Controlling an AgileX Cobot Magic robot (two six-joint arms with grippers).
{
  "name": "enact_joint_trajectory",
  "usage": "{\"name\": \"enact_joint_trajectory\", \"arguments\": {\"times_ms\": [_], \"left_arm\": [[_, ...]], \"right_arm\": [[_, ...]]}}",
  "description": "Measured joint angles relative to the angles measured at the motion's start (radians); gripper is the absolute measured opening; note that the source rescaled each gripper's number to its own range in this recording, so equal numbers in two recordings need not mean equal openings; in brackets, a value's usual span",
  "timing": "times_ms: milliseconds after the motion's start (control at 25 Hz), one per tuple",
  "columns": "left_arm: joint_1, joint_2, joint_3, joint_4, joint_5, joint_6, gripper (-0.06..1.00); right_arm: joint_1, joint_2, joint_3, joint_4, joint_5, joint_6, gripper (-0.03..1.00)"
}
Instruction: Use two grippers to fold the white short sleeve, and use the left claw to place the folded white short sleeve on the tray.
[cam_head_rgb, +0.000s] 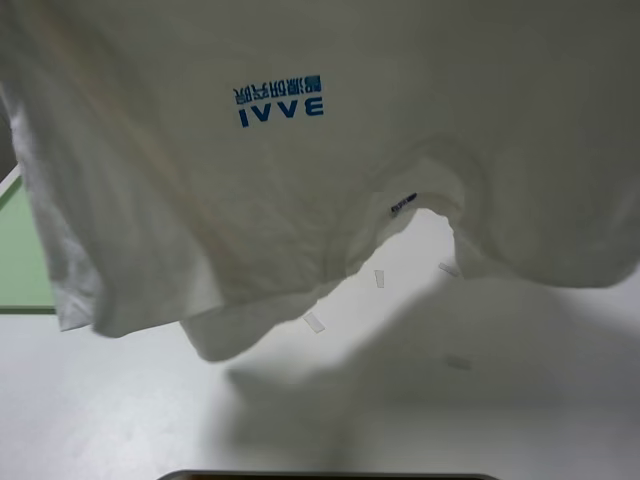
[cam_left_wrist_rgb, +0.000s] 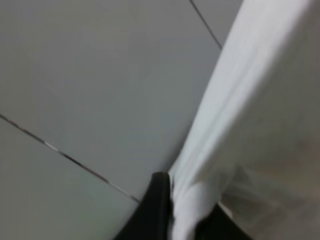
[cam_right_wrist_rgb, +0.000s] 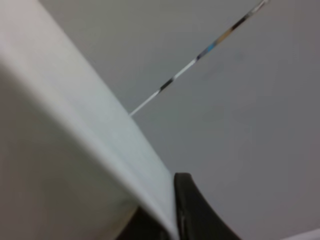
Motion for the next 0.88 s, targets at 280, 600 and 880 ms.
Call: {"name": "enact_joint_trajectory", "arguments": {"times_ms": [280, 600, 880], "left_arm": [[0.0, 0.092, -0.058, 0.01, 0.012, 0.0, 0.0], [0.007, 0.566, -0.058, 0.157, 0.039, -0.002, 0.0], [0.007, 0.815, -0.058, 0.278, 0.047, -0.085, 0.0]], "right_arm": [[0.003, 0.124, -0.104, -0.075, -0.021, -0.093, 0.0], [-0.057, 0.642, -0.106, -0.245, -0.156, -0.074, 0.0], [-0.147, 0.945, -0.106, -0.331, -0.206, 0.014, 0.0]]}}
